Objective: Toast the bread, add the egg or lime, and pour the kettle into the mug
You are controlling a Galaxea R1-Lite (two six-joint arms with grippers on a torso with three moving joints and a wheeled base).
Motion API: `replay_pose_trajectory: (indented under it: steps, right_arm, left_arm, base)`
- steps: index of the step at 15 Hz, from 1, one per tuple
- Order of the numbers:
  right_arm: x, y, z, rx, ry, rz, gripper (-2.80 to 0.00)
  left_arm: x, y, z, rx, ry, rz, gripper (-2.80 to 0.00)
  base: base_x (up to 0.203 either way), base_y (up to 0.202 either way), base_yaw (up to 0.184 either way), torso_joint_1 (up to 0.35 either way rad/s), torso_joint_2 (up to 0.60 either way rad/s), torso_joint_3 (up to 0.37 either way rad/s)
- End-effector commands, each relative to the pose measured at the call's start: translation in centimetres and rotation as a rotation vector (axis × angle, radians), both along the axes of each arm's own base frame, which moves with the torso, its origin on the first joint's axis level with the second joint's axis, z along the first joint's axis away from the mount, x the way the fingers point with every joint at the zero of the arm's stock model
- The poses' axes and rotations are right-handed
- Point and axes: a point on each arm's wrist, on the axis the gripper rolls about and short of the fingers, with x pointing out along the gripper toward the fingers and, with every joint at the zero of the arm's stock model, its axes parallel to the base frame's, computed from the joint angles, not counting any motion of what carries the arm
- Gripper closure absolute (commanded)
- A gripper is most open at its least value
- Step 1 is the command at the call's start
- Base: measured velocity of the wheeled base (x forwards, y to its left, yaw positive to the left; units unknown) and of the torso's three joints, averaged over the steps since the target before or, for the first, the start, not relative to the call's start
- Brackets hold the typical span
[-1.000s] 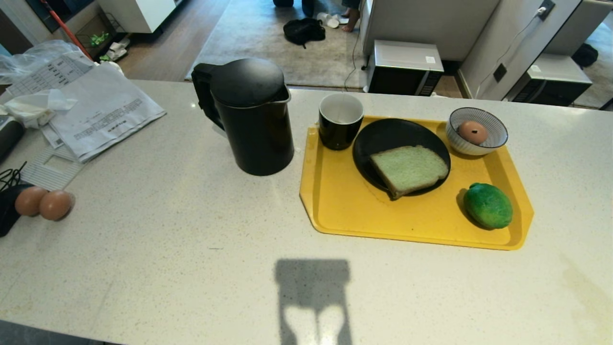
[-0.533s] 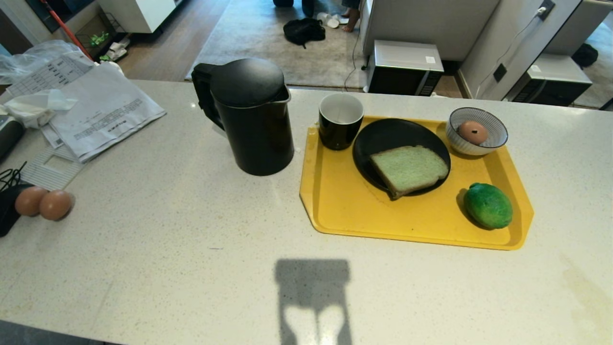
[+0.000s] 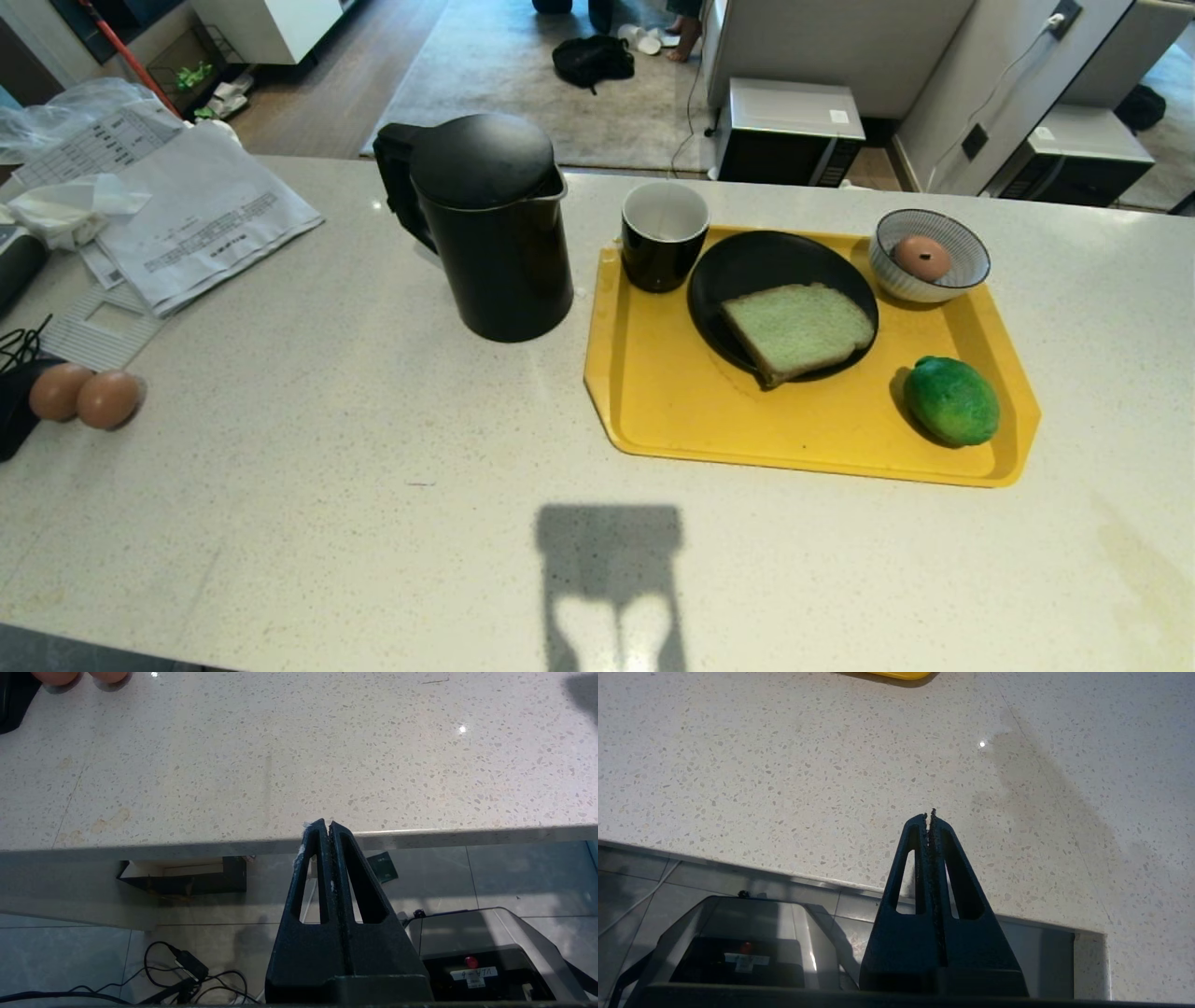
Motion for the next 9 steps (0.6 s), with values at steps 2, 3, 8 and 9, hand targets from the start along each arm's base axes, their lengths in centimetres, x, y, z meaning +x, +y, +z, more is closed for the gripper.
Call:
replay_pose_trajectory:
  steps: [2,3,8,9]
  right_arm:
    - [0.0,0.0,0.0,-0.001,0.0,0.001,0.0]
    - [0.0,0.0,-0.01,-0.001,0.001,0.0,0.0]
    - [0.0,0.0,-0.02,-0.001,0.001,0.0,0.0]
    - [-0.01,0.0,0.02,-0.001,-0.001,0.002,0.0]
  left_arm:
    - [0.0,0.0,0.0,0.005,0.0,0.0,0.0]
    - [0.0,-0.01,0.0,0.008,0.0,-0.001,0.0]
    - [0.01,0.0,0.0,0.011,0.0,0.0,0.0]
    - [0.0,0.0,0.0,0.01,0.0,0.0,0.0]
  base:
    - [0.0,0.0,0.0,0.0,0.0,0.0]
    - [0.0,0.0,0.0,0.0,0.0,0.0]
    - [0.0,0.0,0.0,0.0,0.0,0.0]
    - [0.0,0.0,0.0,0.0,0.0,0.0]
